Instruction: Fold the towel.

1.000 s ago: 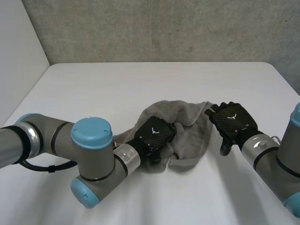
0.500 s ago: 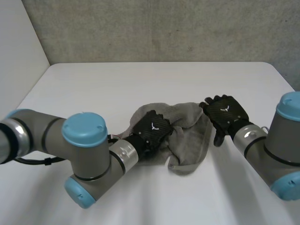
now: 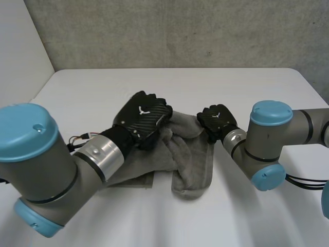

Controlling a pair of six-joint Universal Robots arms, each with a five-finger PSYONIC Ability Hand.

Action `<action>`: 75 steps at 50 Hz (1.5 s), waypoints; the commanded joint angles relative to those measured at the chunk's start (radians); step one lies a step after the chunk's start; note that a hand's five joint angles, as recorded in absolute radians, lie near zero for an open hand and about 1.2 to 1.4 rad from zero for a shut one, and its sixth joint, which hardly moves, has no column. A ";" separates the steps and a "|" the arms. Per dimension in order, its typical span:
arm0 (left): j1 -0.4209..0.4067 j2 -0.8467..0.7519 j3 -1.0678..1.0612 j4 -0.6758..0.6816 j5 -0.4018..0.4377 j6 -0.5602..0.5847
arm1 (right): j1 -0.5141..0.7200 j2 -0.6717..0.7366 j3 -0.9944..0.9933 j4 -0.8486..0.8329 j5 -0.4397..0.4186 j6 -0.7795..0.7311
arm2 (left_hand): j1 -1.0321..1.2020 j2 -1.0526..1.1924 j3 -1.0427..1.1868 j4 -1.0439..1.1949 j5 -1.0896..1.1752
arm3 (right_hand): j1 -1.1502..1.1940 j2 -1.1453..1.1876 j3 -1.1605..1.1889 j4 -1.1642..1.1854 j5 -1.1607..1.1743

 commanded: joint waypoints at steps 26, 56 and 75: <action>0.169 0.019 -0.014 0.012 0.202 -0.475 | 0.029 0.124 -0.192 0.046 -0.050 0.129 | 0.050 0.039 0.041 0.020 0.059 | -0.455 -0.462 -0.455 -0.453 -0.454; 0.380 0.201 0.248 0.014 0.222 -0.942 | -0.197 -0.476 -0.182 0.335 -0.168 0.213 | 0.038 0.027 0.029 0.008 0.048 | 0.578 0.571 0.578 0.580 0.578; 0.437 0.023 -0.001 0.057 0.431 -1.003 | -0.169 -0.576 0.110 0.517 -0.173 -0.052 | 0.023 0.012 0.015 -0.007 0.033 | 0.578 0.571 0.578 0.580 0.578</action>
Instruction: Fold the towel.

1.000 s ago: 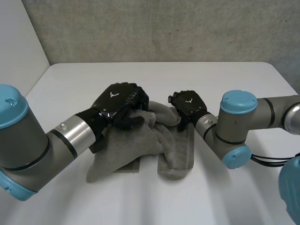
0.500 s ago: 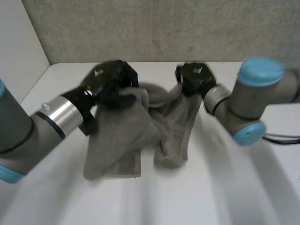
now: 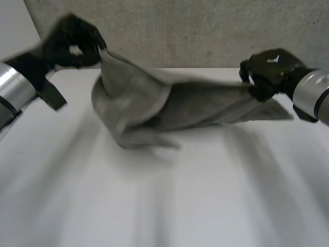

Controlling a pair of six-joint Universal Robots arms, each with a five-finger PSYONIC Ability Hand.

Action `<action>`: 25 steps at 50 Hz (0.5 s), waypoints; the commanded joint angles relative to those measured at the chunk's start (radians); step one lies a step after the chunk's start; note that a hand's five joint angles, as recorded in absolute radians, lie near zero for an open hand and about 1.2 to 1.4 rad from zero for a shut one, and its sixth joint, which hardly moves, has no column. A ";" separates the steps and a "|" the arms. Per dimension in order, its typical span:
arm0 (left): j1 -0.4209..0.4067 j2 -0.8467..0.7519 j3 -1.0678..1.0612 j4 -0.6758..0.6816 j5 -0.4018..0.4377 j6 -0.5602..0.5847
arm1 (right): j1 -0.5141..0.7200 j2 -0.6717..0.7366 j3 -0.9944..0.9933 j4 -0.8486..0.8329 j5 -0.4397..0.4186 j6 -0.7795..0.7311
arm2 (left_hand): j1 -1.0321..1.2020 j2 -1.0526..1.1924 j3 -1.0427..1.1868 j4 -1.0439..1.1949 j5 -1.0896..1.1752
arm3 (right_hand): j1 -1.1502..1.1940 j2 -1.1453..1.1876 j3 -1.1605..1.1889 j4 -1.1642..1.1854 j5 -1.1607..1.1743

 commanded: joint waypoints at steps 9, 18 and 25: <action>-0.076 -0.195 -0.108 0.048 0.073 0.170 | 0.042 0.006 0.062 0.006 0.004 -0.042 | 0.023 0.013 0.014 -0.006 0.024 | 0.066 0.062 0.066 0.060 0.046; -0.076 -0.294 0.064 0.042 0.059 0.190 | 0.099 0.170 -0.094 -0.009 0.022 -0.104 | 0.029 0.019 0.020 0.000 0.029 | 0.066 0.062 0.066 0.060 0.046; -0.110 -0.391 0.437 0.032 -0.031 0.189 | 0.148 0.355 -0.486 -0.100 0.101 -0.127 | 0.073 0.063 0.064 0.044 0.073 | 0.066 0.062 0.066 0.060 0.046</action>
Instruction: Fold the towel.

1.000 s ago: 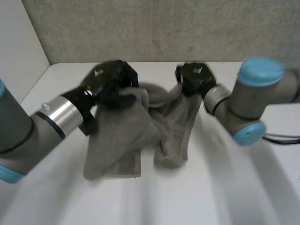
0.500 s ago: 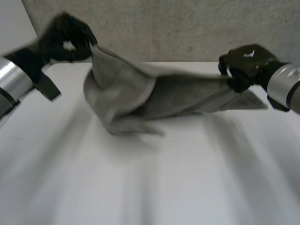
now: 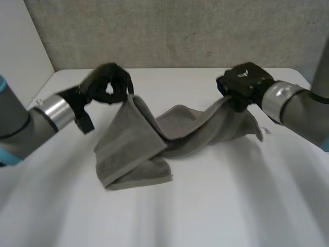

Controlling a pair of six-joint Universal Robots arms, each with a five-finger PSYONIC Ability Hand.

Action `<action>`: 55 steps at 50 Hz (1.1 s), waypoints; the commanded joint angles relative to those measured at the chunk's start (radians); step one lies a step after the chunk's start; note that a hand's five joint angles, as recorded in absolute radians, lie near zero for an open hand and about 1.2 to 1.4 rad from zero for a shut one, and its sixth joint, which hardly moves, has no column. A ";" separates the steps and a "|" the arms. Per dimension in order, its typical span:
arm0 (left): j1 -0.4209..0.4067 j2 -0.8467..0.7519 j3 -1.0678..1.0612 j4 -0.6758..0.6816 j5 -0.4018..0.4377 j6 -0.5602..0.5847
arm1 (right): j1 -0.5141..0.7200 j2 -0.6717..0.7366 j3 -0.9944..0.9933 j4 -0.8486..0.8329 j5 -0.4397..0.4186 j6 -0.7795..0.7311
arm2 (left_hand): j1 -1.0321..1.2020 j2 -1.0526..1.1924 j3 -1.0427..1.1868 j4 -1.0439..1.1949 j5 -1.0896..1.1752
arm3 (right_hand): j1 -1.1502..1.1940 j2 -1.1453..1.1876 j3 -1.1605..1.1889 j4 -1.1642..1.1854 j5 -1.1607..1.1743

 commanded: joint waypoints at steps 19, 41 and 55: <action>-0.056 0.053 0.470 -0.045 -0.101 -0.004 | 0.068 -0.108 -0.151 -0.266 0.075 0.203 | 0.050 0.038 0.034 0.020 0.036 | 0.066 0.062 0.066 0.060 0.045; -0.171 -0.034 -0.126 0.090 -0.159 0.229 | 0.062 -0.220 0.480 -0.274 0.062 0.019 | -0.572 -0.585 -0.588 -0.603 -0.586 | 0.066 0.062 0.066 0.060 0.045; -0.406 -0.157 -0.024 0.020 -0.429 0.235 | 0.032 -0.345 0.560 -0.298 0.063 0.089 | -0.581 -0.593 -0.597 -0.612 -0.595 | 0.066 0.062 0.066 0.060 0.045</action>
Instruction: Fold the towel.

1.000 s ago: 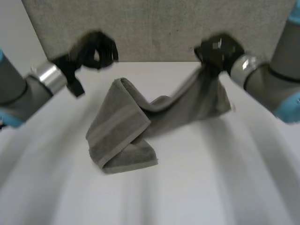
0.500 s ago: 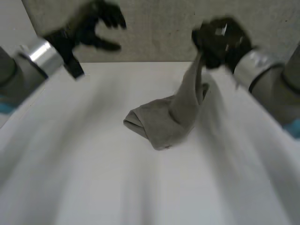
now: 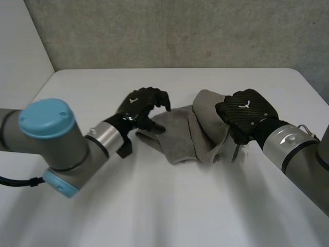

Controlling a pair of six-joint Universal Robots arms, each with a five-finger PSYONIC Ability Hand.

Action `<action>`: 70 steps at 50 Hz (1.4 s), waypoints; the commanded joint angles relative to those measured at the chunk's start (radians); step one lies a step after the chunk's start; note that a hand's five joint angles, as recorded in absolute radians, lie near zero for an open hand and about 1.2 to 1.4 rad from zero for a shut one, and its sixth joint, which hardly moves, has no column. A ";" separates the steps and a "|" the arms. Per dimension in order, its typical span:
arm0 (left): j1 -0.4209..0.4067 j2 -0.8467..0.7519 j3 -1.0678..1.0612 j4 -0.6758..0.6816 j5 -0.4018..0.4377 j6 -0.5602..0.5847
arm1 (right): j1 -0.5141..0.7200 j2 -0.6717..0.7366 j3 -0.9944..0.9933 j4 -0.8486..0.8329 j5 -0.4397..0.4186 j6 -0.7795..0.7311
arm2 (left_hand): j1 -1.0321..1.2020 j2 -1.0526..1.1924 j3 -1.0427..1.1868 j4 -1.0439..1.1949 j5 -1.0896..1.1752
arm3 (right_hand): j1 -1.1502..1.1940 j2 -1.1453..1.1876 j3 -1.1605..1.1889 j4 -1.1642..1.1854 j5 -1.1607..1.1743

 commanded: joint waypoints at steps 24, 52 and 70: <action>-0.211 -0.300 0.206 -0.067 -0.237 0.172 | -0.022 -0.039 -0.012 -0.001 0.002 0.053 | -0.211 -0.224 -0.226 -0.227 -0.200 | 0.063 0.062 0.065 0.055 0.045; -0.174 -0.248 0.266 -0.079 -0.254 0.220 | -0.025 -0.031 -0.037 0.003 0.006 0.051 | 0.730 0.717 0.714 0.714 0.740 | 0.063 0.062 0.065 0.055 0.045; 0.031 0.349 0.022 -0.145 -0.148 0.234 | -0.146 -0.252 -0.293 0.313 -0.032 0.051 | 0.731 0.718 0.716 0.715 0.742 | 0.063 0.062 0.065 0.055 0.045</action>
